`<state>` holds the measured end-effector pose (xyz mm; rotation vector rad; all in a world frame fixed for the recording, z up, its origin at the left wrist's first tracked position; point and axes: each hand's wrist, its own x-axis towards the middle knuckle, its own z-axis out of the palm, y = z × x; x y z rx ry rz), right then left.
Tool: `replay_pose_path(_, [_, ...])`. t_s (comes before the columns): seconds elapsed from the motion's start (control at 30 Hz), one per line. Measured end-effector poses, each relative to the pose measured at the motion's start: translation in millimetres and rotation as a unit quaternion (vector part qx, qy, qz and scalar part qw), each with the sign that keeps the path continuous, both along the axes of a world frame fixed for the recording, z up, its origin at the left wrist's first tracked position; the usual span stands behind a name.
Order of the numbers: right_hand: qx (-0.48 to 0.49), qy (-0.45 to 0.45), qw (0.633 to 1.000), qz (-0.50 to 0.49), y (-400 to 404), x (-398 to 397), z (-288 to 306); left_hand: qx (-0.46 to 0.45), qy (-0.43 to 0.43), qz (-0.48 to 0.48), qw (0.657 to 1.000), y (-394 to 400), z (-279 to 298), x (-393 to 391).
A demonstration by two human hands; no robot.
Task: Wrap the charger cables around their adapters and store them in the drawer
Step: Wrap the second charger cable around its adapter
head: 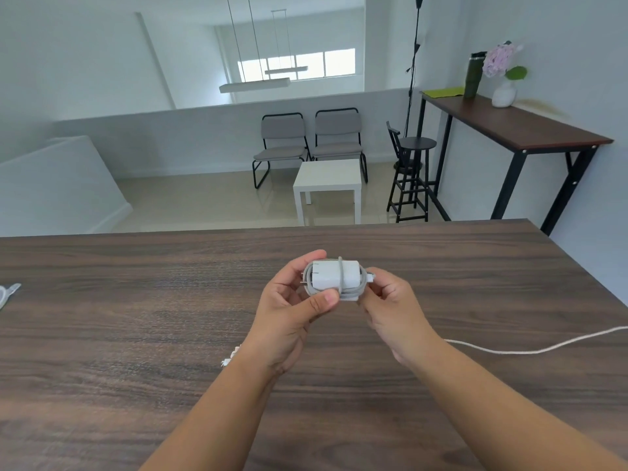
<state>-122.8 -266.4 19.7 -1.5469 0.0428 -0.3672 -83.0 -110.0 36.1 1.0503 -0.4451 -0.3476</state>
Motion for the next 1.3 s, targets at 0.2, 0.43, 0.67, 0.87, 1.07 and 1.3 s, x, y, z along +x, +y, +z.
replay_pose_path(0.2, [-0.191,-0.006,0.979,-0.067,5,-11,-9,-0.025,0.015,0.074,0.997,-8,-2,5])
replay_pose_path(0.43, [-0.437,-0.057,0.896,-0.047,6,-20,1,0.071,-0.046,0.149,0.985,-7,-8,8])
replay_pose_path(0.67, [-0.581,-0.038,0.813,0.023,-24,-19,30,0.241,-0.231,0.174,0.926,1,-21,12])
replay_pose_path(0.87, [-0.617,-0.063,0.782,0.057,-35,-13,57,0.273,-0.262,0.120,0.918,8,-14,14])
replay_pose_path(1.07, [-0.476,-0.055,0.873,0.094,-50,-8,66,0.233,-0.224,0.000,0.946,10,-1,9])
replay_pose_path(1.3, [-0.293,-0.044,0.946,0.135,-53,-4,46,0.168,-0.143,-0.087,0.972,12,4,2])
